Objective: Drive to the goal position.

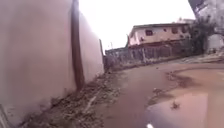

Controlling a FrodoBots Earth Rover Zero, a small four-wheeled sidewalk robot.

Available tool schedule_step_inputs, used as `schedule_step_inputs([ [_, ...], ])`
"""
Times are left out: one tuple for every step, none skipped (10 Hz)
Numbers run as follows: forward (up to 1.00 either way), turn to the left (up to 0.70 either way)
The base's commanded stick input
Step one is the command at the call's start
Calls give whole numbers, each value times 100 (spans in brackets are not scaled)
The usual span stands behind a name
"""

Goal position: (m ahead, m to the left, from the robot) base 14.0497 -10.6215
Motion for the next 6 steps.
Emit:
schedule_step_inputs([
  [60, -15],
  [60, -15],
  [60, -15],
  [60, -15],
  [60, -15],
  [60, -15],
])
